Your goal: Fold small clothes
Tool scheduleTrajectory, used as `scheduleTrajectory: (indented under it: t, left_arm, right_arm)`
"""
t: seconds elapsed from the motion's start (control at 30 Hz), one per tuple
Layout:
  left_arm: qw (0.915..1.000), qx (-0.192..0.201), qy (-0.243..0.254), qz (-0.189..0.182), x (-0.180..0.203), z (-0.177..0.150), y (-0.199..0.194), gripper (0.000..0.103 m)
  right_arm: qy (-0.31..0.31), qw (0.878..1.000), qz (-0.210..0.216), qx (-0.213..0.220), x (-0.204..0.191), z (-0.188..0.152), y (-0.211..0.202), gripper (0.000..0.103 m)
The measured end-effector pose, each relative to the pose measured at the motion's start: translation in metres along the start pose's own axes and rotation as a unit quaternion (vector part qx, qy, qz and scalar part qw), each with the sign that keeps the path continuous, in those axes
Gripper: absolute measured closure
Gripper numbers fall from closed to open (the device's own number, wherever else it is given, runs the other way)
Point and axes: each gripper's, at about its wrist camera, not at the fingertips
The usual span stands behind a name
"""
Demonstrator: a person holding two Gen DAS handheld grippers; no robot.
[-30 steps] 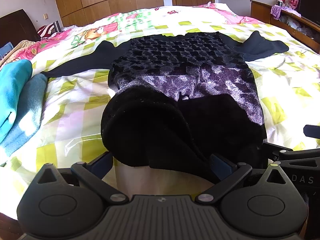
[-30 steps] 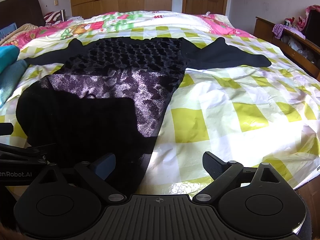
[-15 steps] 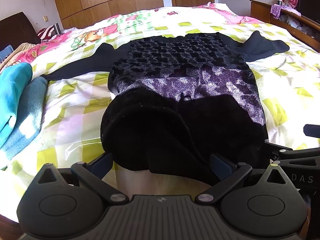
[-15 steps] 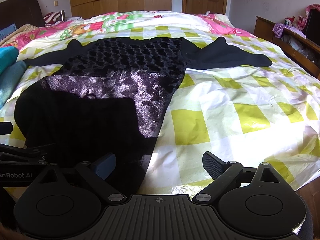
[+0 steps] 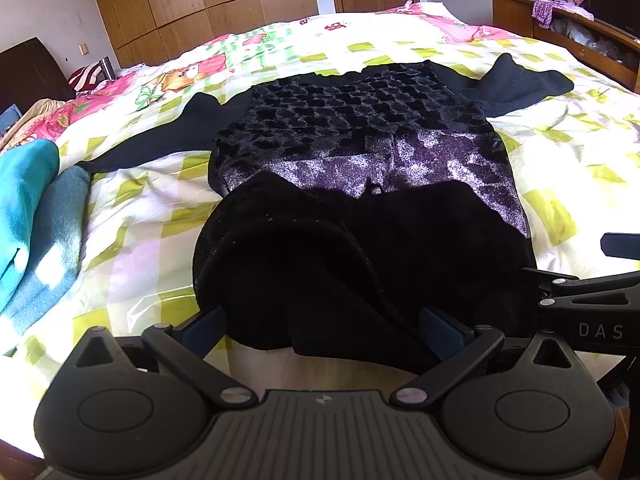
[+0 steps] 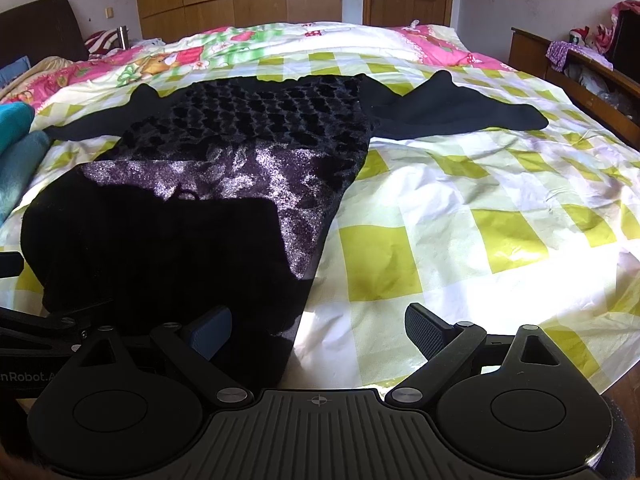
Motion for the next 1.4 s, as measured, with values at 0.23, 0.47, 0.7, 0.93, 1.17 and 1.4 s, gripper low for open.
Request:
scheduleTrajectory:
  t: [0.23, 0.47, 0.7, 0.93, 1.17, 1.4]
  left_arm:
    - [1.0, 0.004, -0.001, 0.004, -0.006, 0.007, 0.004, 0.0]
    - [0.9999, 0.0, -0.012, 0.003, -0.014, 0.016, 0.011, 0.0]
    - [0.9995, -0.006, -0.026, -0.017, -0.022, 0.023, 0.018, 0.0]
    - [0.9996, 0.0, -0.02, -0.018, -0.016, 0.03, 0.017, 0.0]
    - [0.9993, 0.002, -0.002, -0.037, -0.002, 0.036, 0.021, 0.0]
    - [0.9974, -0.01, 0.016, -0.07, 0.017, 0.039, 0.031, 0.0]
  right_arm:
    - [0.012, 1.0, -0.002, -0.002, 0.011, 0.006, 0.009, 0.01]
    - [0.036, 0.998, 0.036, -0.024, 0.02, 0.015, 0.028, 0.03]
    - [0.06, 0.996, 0.06, -0.034, 0.031, 0.022, 0.04, 0.038]
    - [0.046, 0.997, 0.056, -0.035, 0.03, 0.032, 0.04, 0.073]
    - [0.043, 0.998, 0.048, -0.022, 0.046, 0.048, 0.035, 0.095]
    - [0.019, 0.999, 0.019, -0.043, 0.062, 0.056, 0.04, 0.094]
Point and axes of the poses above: each gripper's, at about its wrist camera, not at the fingertips, and y roughly the way its jaws point, x to its right, z to its top, and after that the axes turned 12 degrees about z, right-handed
